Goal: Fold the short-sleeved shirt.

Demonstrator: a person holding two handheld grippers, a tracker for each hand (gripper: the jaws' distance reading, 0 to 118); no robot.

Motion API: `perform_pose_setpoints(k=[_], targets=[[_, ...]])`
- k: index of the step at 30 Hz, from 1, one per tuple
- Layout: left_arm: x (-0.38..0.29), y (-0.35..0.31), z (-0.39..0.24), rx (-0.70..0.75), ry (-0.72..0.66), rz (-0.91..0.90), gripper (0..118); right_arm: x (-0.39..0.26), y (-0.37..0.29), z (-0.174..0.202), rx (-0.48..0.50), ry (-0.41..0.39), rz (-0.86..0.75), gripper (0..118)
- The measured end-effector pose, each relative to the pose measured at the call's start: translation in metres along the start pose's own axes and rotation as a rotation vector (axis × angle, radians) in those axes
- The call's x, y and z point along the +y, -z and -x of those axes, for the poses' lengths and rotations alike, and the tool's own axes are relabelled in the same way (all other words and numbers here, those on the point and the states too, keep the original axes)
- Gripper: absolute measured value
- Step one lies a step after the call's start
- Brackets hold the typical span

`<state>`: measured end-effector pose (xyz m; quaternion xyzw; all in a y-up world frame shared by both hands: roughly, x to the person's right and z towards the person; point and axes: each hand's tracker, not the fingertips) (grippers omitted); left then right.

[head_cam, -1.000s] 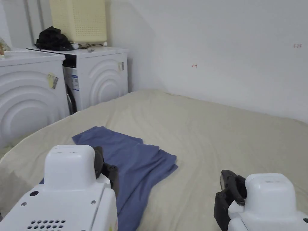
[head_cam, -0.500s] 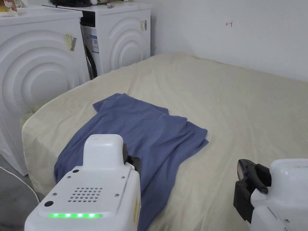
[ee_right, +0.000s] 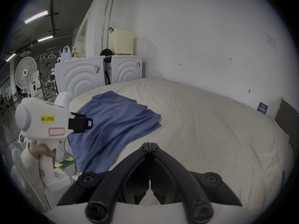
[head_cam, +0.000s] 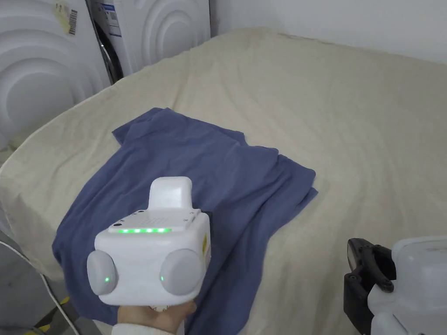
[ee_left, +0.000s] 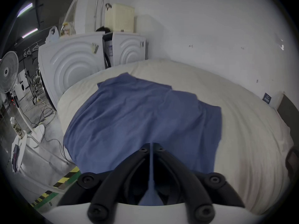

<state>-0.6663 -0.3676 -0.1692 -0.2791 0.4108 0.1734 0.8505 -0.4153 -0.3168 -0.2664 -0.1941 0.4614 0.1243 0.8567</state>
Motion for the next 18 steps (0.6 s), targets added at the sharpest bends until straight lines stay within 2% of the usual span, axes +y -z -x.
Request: perform_pose_setpoints(k=[2,3,9,12,13,14,18], targets=[[0.003,0.015,0.001,-0.004,-0.002,0.007,110,-0.001,0.006,-0.002,-0.004,-0.002,0.017,0],[0.005,0.024,0.0,0.004,0.007,0.058,118,-0.001,0.008,-0.004,-0.003,-0.002,0.026,0],[0.008,0.05,-0.005,-0.015,0.016,0.092,118,0.001,0.018,-0.012,-0.005,-0.001,0.05,0],[0.003,0.073,-0.007,0.043,0.047,0.163,118,-0.001,0.018,-0.014,0.0,0.005,0.059,0],[0.001,0.078,-0.006,0.027,0.044,0.168,116,-0.003,0.018,-0.014,-0.001,0.004,0.064,0],[-0.002,0.075,-0.005,-0.002,0.03,0.149,109,-0.004,0.018,-0.015,-0.002,0.002,0.07,0],[-0.003,0.069,-0.014,0.033,0.057,0.123,98,-0.009,0.02,-0.018,-0.004,0.013,0.1,0]])
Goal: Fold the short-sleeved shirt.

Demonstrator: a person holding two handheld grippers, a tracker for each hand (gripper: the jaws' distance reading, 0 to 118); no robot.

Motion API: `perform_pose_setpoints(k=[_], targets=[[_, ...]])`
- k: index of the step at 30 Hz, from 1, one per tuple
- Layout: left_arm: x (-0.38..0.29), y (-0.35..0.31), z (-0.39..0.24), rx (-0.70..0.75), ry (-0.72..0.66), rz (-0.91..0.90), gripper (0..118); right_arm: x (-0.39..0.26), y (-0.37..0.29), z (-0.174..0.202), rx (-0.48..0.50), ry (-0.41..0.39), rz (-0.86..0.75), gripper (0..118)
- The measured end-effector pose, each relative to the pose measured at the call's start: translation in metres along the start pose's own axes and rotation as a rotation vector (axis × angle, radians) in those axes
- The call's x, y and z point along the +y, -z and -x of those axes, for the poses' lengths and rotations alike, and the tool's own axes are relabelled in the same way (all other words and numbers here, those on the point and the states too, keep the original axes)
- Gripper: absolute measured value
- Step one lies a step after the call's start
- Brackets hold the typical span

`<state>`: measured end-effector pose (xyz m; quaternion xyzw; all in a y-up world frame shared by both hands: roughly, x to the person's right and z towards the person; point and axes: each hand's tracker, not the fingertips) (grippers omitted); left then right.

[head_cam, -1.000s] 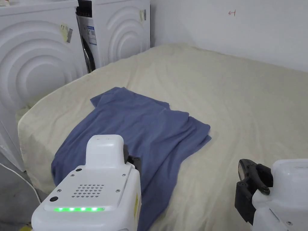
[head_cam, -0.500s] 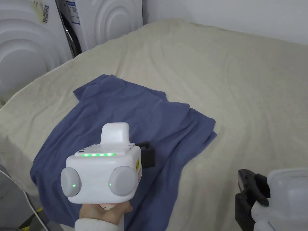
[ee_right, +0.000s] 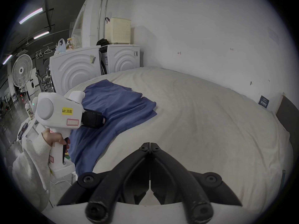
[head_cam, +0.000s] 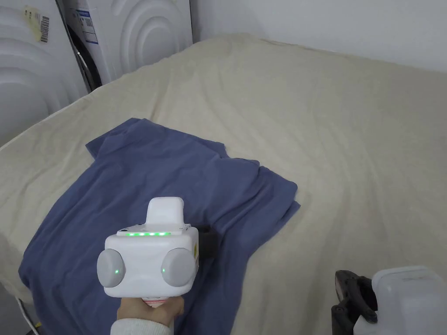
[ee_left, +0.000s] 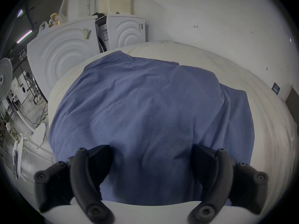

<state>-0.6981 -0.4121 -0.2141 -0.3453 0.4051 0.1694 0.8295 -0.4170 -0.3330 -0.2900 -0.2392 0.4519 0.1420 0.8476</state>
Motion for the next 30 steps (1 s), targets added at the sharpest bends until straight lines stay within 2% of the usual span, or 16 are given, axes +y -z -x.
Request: perform_pose_setpoints(k=[1,2,3,4,5,8,12,20,26,28,30], targets=[[0.001,-0.004,0.0,-0.002,-0.003,-0.006,89,-0.001,-0.001,0.0,0.001,0.005,0.003,0],[0.002,-0.007,0.0,0.0,-0.017,-0.019,69,-0.001,-0.002,-0.001,0.002,0.008,0.005,0],[0.003,-0.011,0.0,0.014,-0.046,-0.063,41,-0.002,-0.003,-0.002,0.003,0.01,0.006,0],[0.004,-0.013,0.001,0.038,-0.056,-0.072,8,-0.002,-0.005,-0.002,0.002,0.01,0.006,0],[0.005,-0.013,0.001,0.039,-0.049,-0.058,4,-0.001,-0.006,-0.002,0.002,0.007,0.006,0],[0.004,-0.011,0.011,0.019,0.025,-0.027,4,0.0,-0.011,-0.003,-0.008,0.01,-0.001,0],[0.012,-0.033,0.019,0.014,-0.028,-0.063,4,0.004,-0.017,-0.002,0.002,0.025,-0.006,0],[0.026,-0.092,0.031,-0.01,-0.051,-0.121,4,0.01,-0.053,-0.005,-0.015,0.026,-0.075,0],[0.057,-0.169,0.02,-0.023,-0.009,-0.303,4,0.012,-0.089,-0.016,-0.048,0.066,-0.135,0],[0.074,-0.196,0.011,-0.053,-0.009,-0.307,4,0.014,-0.101,-0.02,-0.046,0.092,-0.162,0],[0.086,-0.225,-0.001,-0.108,0.006,-0.39,4,0.015,-0.12,-0.025,-0.052,0.098,-0.201,0]])
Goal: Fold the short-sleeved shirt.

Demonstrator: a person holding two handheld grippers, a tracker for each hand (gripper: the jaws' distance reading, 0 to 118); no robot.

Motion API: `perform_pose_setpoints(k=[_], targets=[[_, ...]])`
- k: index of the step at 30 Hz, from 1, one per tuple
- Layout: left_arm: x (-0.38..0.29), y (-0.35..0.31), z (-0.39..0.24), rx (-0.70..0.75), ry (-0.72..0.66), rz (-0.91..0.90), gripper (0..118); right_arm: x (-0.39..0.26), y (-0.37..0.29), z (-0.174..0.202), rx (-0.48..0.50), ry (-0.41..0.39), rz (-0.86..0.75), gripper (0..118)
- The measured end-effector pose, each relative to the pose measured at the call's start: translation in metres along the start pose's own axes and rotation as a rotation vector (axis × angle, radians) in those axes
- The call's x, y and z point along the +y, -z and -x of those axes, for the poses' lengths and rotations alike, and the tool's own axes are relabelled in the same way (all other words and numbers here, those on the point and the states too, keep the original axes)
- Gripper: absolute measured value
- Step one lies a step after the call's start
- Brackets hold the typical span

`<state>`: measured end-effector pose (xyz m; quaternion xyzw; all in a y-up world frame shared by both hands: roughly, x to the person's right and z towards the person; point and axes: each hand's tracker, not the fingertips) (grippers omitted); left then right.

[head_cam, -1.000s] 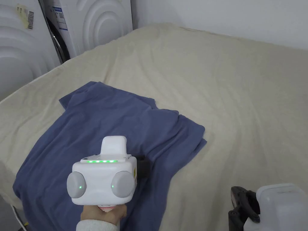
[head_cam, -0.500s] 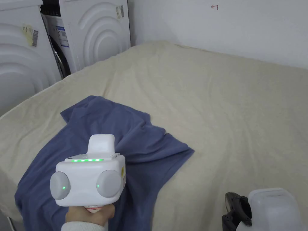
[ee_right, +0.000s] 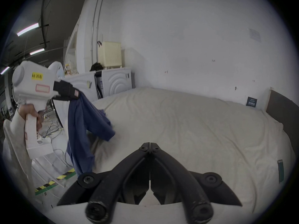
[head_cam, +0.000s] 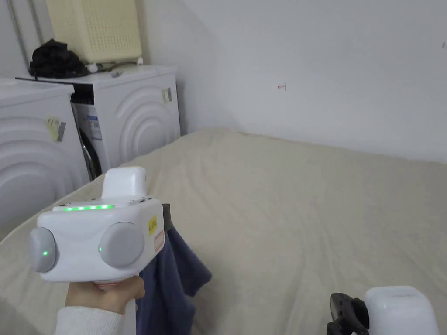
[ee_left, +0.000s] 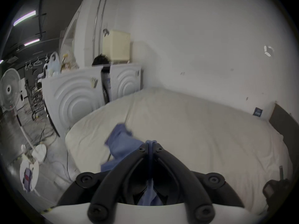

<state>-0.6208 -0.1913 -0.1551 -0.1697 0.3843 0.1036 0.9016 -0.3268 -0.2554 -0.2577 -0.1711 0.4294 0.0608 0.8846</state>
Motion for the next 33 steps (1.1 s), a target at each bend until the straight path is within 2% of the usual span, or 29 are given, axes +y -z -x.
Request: perform_pose_setpoints(k=[3,9,14,19,22,25,27,31,33], targets=[[0.03,-0.031,-0.031,-0.015,0.064,-0.091,4,0.008,-0.021,-0.009,-0.028,0.003,-0.05,0],[0.074,-0.099,-0.106,-0.21,0.105,-0.219,4,0.017,-0.068,-0.045,-0.107,0.057,-0.151,0],[0.083,-0.145,-0.186,-0.484,0.143,-0.273,4,0.015,-0.109,-0.087,-0.247,0.109,-0.203,0],[0.07,-0.165,-0.274,-0.665,0.221,-0.274,4,0.007,-0.155,-0.134,-0.413,0.155,-0.23,0],[0.048,-0.165,-0.322,-0.815,0.202,-0.209,4,0.0,-0.186,-0.155,-0.515,0.179,-0.248,0],[0.003,-0.155,-0.373,-0.837,0.282,-0.123,4,-0.009,-0.203,-0.176,-0.594,0.217,-0.235,0],[-0.036,-0.14,-0.4,-0.888,0.278,0.005,4,-0.016,-0.209,-0.187,-0.629,0.248,-0.226,0],[-0.14,-0.102,-0.446,-0.82,0.364,0.265,4,-0.03,-0.209,-0.205,-0.649,0.283,-0.184,0],[-0.183,-0.089,-0.454,-0.841,0.343,0.396,4,-0.036,-0.205,-0.211,-0.661,0.276,-0.159,0]])
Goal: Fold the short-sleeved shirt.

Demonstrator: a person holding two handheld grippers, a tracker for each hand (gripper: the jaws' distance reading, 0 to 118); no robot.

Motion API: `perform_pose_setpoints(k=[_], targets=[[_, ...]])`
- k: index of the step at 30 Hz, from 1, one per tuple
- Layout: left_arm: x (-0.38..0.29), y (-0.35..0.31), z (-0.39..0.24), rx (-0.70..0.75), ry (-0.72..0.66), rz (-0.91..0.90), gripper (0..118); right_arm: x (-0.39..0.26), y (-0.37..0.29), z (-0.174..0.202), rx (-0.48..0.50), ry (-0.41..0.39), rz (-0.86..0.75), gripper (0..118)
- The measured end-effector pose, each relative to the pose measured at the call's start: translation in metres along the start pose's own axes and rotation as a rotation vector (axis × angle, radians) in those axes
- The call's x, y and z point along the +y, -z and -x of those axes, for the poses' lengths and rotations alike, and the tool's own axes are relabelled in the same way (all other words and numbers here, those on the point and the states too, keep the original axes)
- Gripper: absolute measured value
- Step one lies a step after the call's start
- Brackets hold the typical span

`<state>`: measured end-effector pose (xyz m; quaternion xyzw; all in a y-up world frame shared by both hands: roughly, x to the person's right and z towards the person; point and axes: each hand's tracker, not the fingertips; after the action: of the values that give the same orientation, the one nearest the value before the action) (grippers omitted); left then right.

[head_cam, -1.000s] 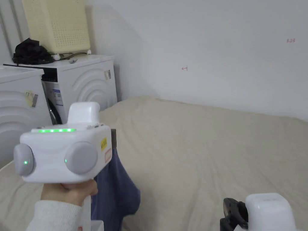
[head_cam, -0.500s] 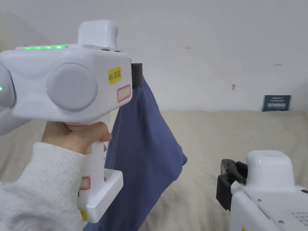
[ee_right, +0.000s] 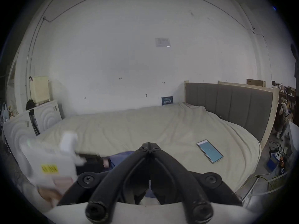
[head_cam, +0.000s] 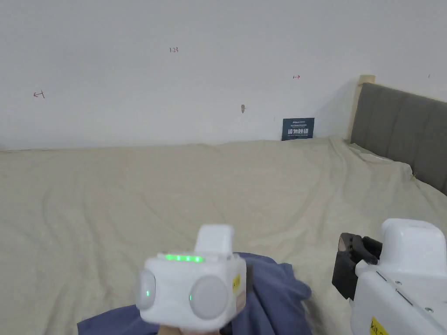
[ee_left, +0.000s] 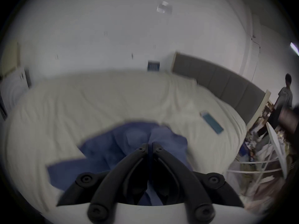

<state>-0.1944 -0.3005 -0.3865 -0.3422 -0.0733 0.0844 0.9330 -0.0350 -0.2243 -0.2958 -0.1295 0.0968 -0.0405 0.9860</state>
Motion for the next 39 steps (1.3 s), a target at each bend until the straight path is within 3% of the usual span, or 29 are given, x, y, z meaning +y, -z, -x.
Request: perform_pose_setpoints(k=[1,2,4,6,7,8,9,10,11,12,20,22,24,27,29,30,32,37,38,39], targets=[[-0.015,0.016,0.001,-0.031,-0.038,0.053,4,-0.003,0.004,-0.001,-0.005,-0.007,0.013,0],[0.016,-0.023,0.0,-0.021,-0.067,0.054,4,-0.005,0.009,-0.001,-0.005,-0.009,0.024,0],[-0.013,-0.018,0.055,0.061,-0.032,0.038,4,-0.01,0.019,-0.002,-0.002,-0.009,0.054,0],[0.005,-0.034,0.057,0.065,-0.017,0.03,4,-0.014,0.025,-0.001,0.006,-0.013,0.065,0],[-0.038,0.003,0.06,0.06,-0.046,0.015,5,-0.015,0.027,0.0,0.007,-0.013,0.069,0],[-0.04,0.007,0.062,0.045,-0.061,0.009,10,-0.017,0.03,0.001,0.009,-0.013,0.075,0],[-0.036,0.005,0.062,0.039,-0.076,0.009,27,-0.018,0.033,0.002,0.014,-0.011,0.081,0],[-0.033,0.003,0.062,0.041,-0.076,0.012,61,-0.02,0.034,0.004,0.022,-0.012,0.087,0],[-0.038,0.006,0.078,0.047,-0.069,0.015,108,-0.021,0.035,0.006,0.028,-0.017,0.094,0],[-0.039,0.005,0.081,0.064,-0.052,0.032,118,-0.022,0.035,0.009,0.033,-0.023,0.099,0],[-0.043,-0.053,0.126,0.06,-0.152,-0.034,115,-0.03,0.038,0.031,0.095,-0.053,0.125,0],[-0.046,-0.073,0.142,0.149,-0.111,-0.058,109,-0.033,0.039,0.037,0.118,-0.066,0.137,0],[-0.05,-0.098,0.153,0.282,-0.066,-0.078,76,-0.037,0.04,0.045,0.134,-0.075,0.149,0],[-0.061,-0.114,0.193,0.388,-0.129,-0.059,38,-0.042,0.043,0.057,0.164,-0.094,0.164,0],[-0.071,-0.123,0.221,0.443,-0.179,-0.048,0,-0.046,0.046,0.067,0.186,-0.107,0.177,0],[-0.075,-0.127,0.233,0.507,-0.212,-0.053,0,-0.047,0.048,0.071,0.196,-0.114,0.186,0],[-0.082,-0.12,0.259,0.497,-0.214,0.031,0,-0.05,0.051,0.081,0.212,-0.131,0.189,0],[-0.08,-0.103,0.28,0.494,-0.23,0.045,0,-0.055,0.066,0.098,0.246,-0.138,0.218,0],[-0.077,-0.099,0.282,0.48,-0.233,0.046,10,-0.056,0.068,0.101,0.248,-0.145,0.221,0],[-0.073,-0.092,0.284,0.459,-0.229,0.056,37,-0.058,0.07,0.105,0.248,-0.155,0.225,0]])
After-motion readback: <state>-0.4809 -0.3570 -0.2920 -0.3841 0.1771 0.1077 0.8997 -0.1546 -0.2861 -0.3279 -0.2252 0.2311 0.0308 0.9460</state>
